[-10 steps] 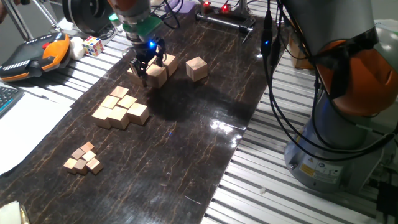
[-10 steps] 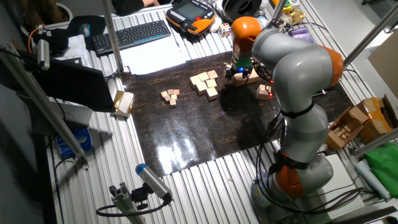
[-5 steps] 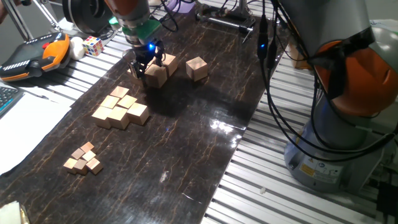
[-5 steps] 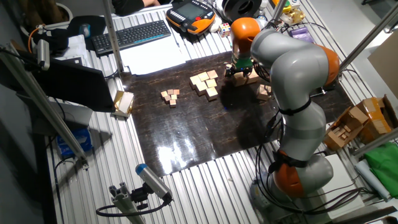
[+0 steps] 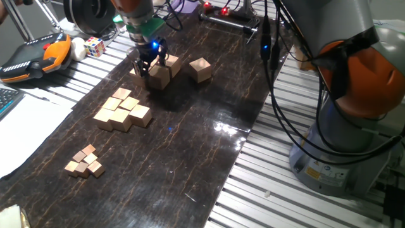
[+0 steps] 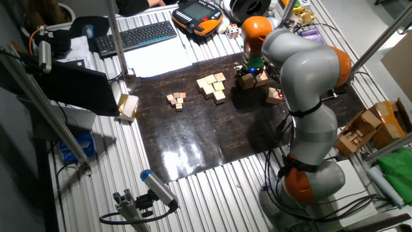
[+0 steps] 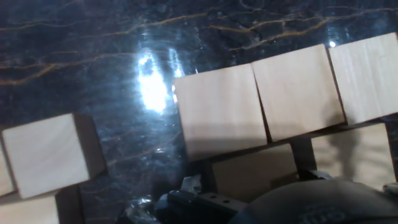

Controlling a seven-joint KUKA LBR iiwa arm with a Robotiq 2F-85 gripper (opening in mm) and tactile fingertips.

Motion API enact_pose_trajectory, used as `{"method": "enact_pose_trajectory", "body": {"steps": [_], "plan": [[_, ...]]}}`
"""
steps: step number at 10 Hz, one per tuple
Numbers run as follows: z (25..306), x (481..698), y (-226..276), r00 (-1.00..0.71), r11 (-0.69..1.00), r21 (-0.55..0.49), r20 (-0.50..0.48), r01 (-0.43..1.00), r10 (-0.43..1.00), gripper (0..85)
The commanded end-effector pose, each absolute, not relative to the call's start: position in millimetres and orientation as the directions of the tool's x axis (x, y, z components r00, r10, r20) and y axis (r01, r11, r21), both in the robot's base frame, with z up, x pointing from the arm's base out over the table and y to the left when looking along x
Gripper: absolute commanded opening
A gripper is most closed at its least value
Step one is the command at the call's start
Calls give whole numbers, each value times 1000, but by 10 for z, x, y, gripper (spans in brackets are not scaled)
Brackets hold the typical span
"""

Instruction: Stack the blocks into a pyramid shape

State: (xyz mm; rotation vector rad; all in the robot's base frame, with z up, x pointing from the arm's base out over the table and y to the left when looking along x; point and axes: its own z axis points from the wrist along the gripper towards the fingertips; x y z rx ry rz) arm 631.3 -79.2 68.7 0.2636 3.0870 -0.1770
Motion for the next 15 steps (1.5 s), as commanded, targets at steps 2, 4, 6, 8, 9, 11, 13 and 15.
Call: {"method": "enact_pose_trajectory", "body": {"steps": [2, 4, 6, 8, 9, 11, 13, 15], "plan": [[658, 6321, -766, -985, 979, -108, -47, 172, 168, 803], [637, 6329, -766, -985, 980, -106, -49, 171, 166, 803], [633, 6332, -776, -986, 980, -108, -47, 166, 162, 803], [663, 6328, -789, -986, 980, -112, -41, 166, 162, 803], [662, 6339, -804, -986, 980, -110, -38, 165, 161, 803], [633, 6340, -787, -986, 980, -103, -35, 168, 165, 797], [607, 6344, -779, -985, 980, -99, -36, 171, 168, 797], [584, 6340, -733, -984, 980, -96, -40, 177, 174, 790]]}}
